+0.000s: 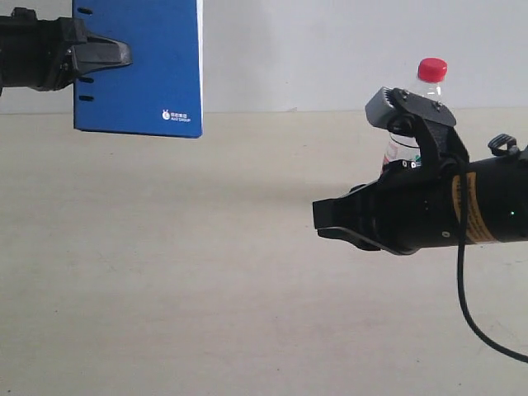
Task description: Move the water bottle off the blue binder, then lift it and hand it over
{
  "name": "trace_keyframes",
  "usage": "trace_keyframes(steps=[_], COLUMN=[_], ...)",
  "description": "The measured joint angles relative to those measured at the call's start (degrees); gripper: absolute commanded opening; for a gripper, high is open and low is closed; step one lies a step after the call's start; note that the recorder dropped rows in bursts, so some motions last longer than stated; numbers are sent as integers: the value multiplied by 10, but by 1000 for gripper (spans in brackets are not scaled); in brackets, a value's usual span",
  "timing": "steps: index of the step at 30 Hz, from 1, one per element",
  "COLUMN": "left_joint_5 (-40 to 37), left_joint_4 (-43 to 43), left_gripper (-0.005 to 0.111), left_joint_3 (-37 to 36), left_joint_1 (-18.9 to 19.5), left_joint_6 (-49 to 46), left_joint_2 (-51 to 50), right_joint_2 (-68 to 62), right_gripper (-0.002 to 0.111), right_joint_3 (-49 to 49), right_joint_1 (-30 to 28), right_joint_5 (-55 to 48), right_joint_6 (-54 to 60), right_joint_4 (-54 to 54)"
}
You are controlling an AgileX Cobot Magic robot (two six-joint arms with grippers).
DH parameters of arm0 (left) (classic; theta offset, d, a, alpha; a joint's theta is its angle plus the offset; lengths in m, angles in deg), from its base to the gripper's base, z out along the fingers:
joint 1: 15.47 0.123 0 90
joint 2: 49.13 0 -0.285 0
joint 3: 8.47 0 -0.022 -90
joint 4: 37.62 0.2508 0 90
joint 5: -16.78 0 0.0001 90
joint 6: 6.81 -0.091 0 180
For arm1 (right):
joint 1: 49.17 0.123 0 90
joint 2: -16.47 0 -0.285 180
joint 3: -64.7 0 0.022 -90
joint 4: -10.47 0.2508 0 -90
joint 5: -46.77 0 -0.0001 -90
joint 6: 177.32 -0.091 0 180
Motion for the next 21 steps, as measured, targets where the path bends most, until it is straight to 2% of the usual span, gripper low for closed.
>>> trace_keyframes(steps=[2,4,5,7,15,21], left_joint_5=[-1,-3,-3,-4,-4,-4], left_joint_4=[2,6,11,24,72,113], left_gripper=[11,22,31,41,48,48], left_joint_3=[0,0,0,0,0,0], left_joint_1=[0,0,0,0,0,0], left_joint_6=[0,0,0,2,25,61], left_joint_2=[1,2,2,2,2,4], right_joint_2=[0,0,0,0,0,0], right_gripper=[0,0,0,0,0,0], right_joint_3=[0,0,0,0,0,0], right_joint_1=[0,0,0,0,0,0], right_joint_5=[0,0,0,1,6,20], right_joint_6=[0,0,0,0,0,0], right_joint_4=[0,0,0,0,0,0])
